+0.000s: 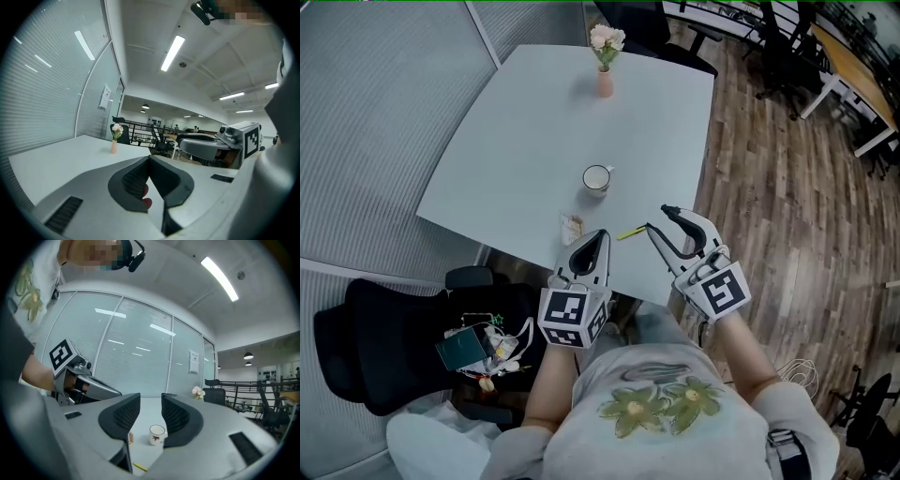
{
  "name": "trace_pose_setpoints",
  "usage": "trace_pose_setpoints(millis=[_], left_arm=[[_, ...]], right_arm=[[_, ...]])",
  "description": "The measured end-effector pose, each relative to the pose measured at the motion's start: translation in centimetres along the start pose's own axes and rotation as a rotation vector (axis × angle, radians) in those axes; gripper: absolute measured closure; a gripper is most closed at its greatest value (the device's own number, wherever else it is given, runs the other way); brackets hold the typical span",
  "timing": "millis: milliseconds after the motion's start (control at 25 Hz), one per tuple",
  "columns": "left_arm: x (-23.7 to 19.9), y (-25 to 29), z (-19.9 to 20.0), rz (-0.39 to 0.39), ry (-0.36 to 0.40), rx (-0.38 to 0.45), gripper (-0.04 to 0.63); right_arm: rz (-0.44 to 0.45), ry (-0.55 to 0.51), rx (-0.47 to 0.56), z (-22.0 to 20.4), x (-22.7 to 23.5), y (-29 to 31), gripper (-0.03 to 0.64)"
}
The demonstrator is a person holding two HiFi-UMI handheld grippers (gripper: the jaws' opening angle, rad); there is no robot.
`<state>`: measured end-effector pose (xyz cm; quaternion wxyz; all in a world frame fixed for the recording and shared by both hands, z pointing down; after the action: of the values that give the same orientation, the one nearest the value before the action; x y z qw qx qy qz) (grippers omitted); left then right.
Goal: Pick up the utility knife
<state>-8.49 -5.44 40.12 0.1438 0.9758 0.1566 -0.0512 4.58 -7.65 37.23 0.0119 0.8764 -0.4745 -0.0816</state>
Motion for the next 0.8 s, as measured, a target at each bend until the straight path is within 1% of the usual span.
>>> trace_pose_setpoints(millis=[200, 600, 800], left_arm=[[-0.5, 1.5, -0.5, 0.024, -0.012, -0.028, 0.594], [-1.2, 3.4, -2.2, 0.053, -0.023, -0.081, 0.594], [-1.5, 4.2, -2.8, 0.064, -0.029, -0.107, 0.594]], right_arm=[[0.041, 0.023, -0.034, -1.5, 1.4, 1.1, 0.471], [0.151, 0.071, -0.124, -6.3, 2.0, 3.0, 0.47], [0.191, 0.088, -0.171, -8.4, 2.3, 4.0, 0.471]])
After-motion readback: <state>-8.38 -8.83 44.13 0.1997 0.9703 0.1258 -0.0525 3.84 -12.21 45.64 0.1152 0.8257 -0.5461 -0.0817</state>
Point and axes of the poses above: the fingertips, and each gripper's own axes: y forward along the fingers, x to its right, z out of its top, the point moved 4 cm from there along -y, backward along the fingers, and after that the axes turned 9 degrees about z, right-handed, at the moved point
